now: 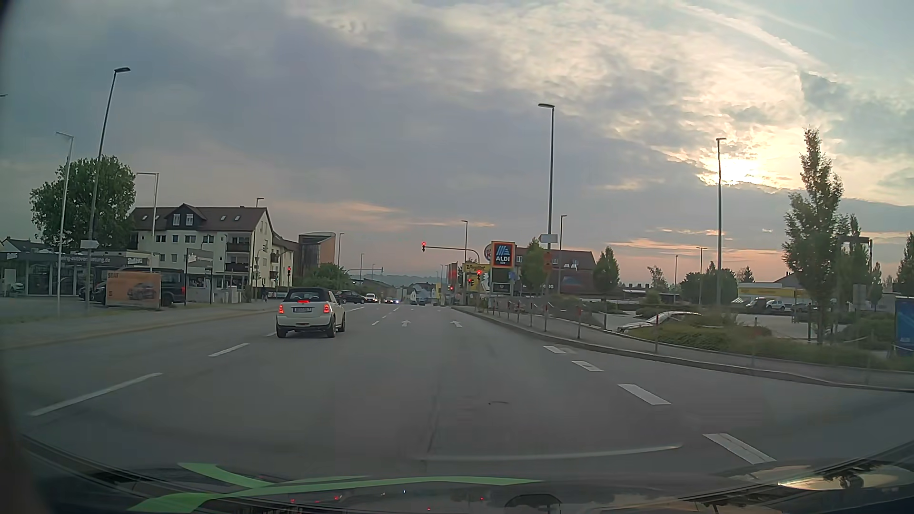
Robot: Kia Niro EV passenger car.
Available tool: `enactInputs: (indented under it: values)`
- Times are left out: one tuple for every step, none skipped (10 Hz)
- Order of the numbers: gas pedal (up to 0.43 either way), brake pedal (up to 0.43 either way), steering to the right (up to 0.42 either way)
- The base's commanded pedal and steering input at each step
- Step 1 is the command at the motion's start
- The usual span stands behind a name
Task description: Follow the waypoints while adhering to traffic rules and regulations
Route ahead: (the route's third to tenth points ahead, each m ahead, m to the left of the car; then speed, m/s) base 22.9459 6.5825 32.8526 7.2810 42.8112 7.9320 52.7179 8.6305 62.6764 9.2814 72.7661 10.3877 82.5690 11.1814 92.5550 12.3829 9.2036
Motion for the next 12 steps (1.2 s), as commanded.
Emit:
enactInputs:
  values:
    - [0.000, 0.000, -0.016]
    - [0.000, 0.000, -0.016]
    - [0.000, 0.000, -0.017]
    - [0.000, 0.000, -0.017]
    - [0.000, 0.000, -0.017]
    - [0.000, 0.012, -0.018]
    - [0.000, 0.085, -0.024]
    - [0.000, 0.122, -0.026]
    - [0.000, 0.146, -0.025]
    - [0.000, 0.159, -0.021]
    - [0.000, 0.159, -0.018]
    - [0.000, 0.152, -0.017]
